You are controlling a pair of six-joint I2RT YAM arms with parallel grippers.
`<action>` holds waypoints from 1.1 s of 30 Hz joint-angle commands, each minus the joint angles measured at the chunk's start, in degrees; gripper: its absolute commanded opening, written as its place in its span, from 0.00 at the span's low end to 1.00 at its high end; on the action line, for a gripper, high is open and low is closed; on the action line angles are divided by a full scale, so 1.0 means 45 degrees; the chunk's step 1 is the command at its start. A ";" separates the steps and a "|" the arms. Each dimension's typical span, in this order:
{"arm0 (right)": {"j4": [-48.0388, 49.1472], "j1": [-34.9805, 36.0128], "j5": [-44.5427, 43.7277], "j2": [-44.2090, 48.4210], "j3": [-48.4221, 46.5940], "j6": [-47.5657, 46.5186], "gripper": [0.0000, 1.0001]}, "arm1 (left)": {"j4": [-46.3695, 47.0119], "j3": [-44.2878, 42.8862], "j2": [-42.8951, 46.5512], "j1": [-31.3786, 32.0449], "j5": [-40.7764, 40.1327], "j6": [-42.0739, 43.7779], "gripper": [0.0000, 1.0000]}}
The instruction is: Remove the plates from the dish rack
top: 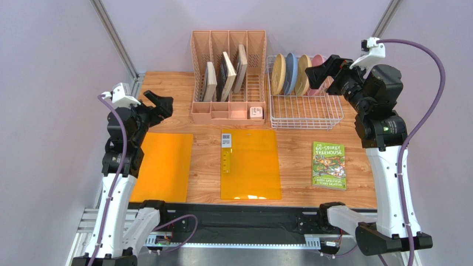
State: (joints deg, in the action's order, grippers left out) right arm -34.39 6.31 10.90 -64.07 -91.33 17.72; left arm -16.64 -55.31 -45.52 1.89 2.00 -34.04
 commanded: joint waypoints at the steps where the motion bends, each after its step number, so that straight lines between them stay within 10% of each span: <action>1: 0.2538 0.0044 0.1286 0.0604 0.1653 0.0713 1.00 | 0.1143 -0.0110 -0.0799 -0.0029 0.0747 -0.0482 1.00; 4: 0.5337 0.0005 0.1290 -0.0287 0.3616 0.0382 1.00 | 0.1158 -0.0599 -0.1678 -0.0010 0.1293 -0.0209 1.00; 20: -0.1205 0.2249 -0.4977 -1.2259 -0.8374 -0.1964 0.95 | 0.3405 0.0298 -0.4357 0.0243 0.1392 0.1217 1.00; 33: -0.0170 0.2720 -0.8611 -1.4784 -0.9372 -0.3408 0.74 | 0.3640 0.0357 -0.5822 0.0537 0.1216 0.1550 1.00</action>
State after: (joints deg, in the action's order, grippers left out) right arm -38.28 18.94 -21.63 -129.25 -131.63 6.00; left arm -3.11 -54.02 -70.74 3.97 7.42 -28.14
